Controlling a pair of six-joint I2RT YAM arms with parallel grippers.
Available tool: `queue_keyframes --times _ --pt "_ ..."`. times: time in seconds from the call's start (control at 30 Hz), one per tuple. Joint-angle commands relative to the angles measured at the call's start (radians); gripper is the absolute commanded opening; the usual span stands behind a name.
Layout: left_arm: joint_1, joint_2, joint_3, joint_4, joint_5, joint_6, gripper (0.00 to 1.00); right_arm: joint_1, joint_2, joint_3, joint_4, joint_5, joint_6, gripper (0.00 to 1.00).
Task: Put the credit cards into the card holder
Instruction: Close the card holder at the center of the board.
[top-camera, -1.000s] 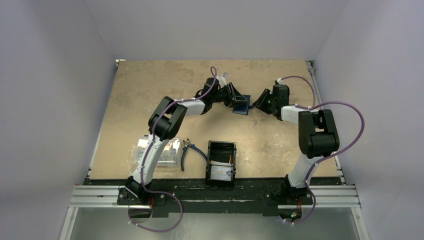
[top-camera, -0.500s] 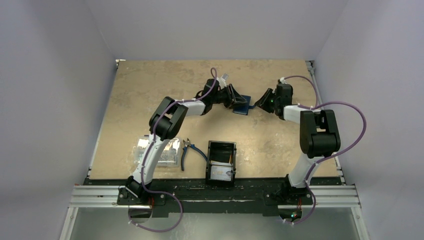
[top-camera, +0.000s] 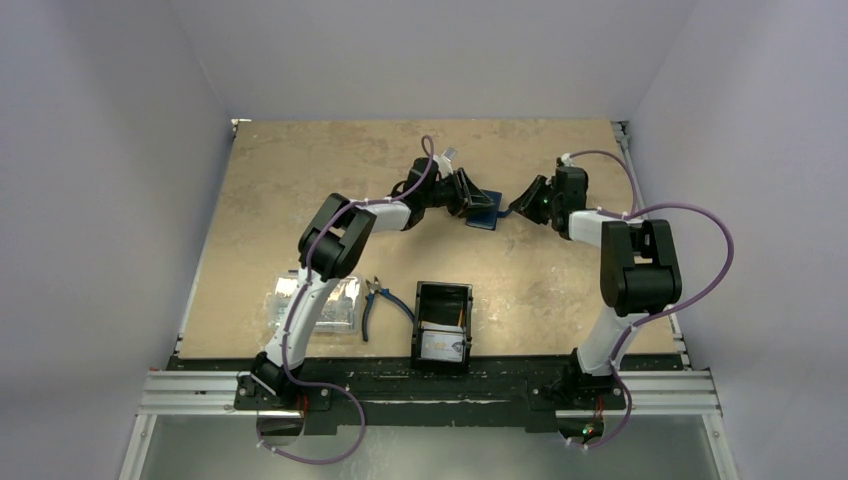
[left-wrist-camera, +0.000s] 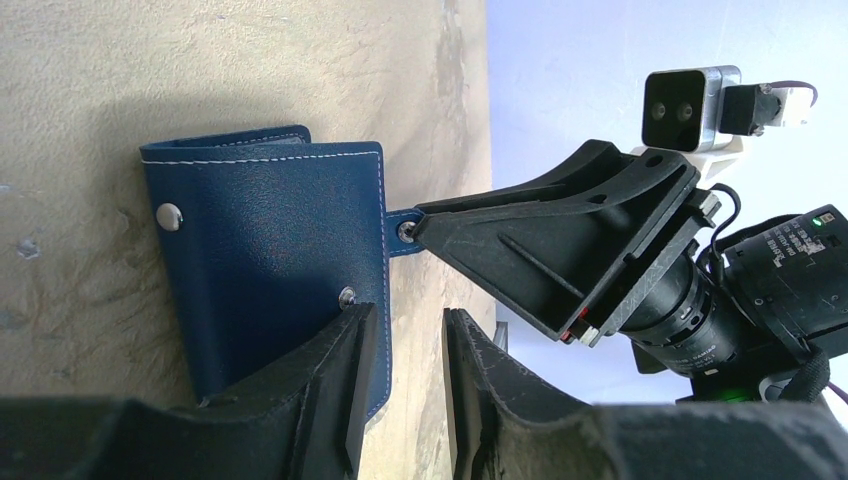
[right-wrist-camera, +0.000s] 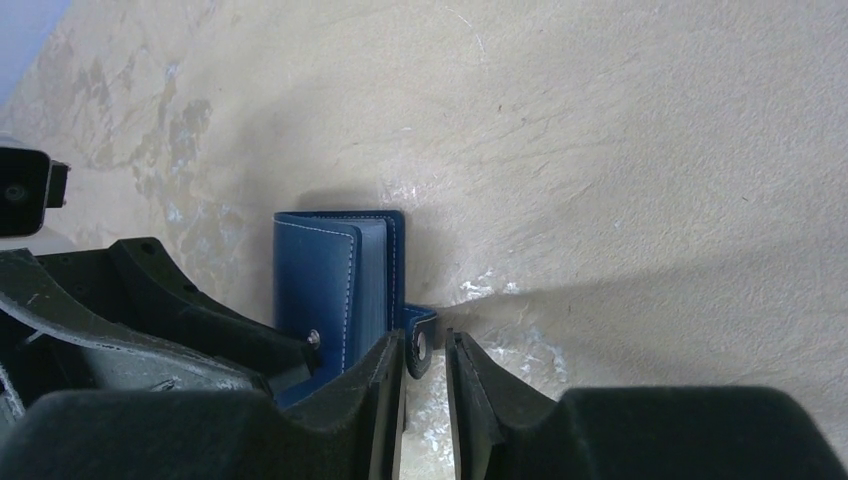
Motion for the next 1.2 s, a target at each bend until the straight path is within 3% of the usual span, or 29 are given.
queue_keyframes --times 0.0,0.37,0.5,0.9,1.17 --pt "0.000 0.009 0.031 0.014 0.012 0.021 0.34 -0.008 -0.042 0.015 0.051 -0.020 0.006 0.30" --pt "0.001 0.008 0.031 0.014 0.013 0.023 0.34 -0.011 -0.015 0.017 0.058 -0.063 0.001 0.18" --pt "0.001 0.006 0.034 0.012 0.013 0.025 0.34 -0.012 -0.016 0.002 0.087 -0.103 0.001 0.00" --pt "-0.002 -0.048 0.096 -0.126 -0.007 0.165 0.30 -0.073 0.048 -0.024 0.234 -0.319 0.089 0.00" --pt "0.012 -0.119 0.081 -0.218 -0.038 0.221 0.23 -0.086 0.079 -0.046 0.294 -0.370 0.127 0.00"
